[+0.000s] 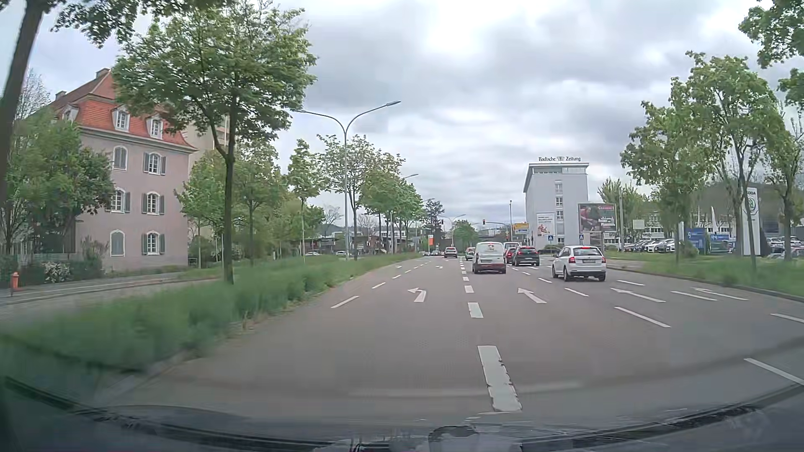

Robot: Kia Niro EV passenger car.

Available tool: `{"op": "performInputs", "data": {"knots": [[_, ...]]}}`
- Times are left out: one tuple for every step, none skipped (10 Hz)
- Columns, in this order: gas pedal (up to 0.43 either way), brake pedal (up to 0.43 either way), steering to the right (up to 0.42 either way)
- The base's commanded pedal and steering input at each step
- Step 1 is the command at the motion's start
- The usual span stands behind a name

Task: Follow the waypoints while adhering to traffic rules and regulations

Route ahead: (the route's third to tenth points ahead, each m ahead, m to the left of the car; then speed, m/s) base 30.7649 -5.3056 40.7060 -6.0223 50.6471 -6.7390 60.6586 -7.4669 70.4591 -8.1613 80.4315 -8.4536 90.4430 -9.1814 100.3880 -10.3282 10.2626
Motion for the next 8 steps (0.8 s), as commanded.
{"op": "performInputs", "data": {"knots": [[0.000, 0.000, 0.003], [0.000, 0.000, 0.003], [0.000, 0.000, 0.005], [0.000, 0.000, 0.007], [0.000, 0.000, 0.008], [0.000, 0.000, 0.008], [0.000, 0.000, 0.009], [0.000, 0.000, 0.009]]}}
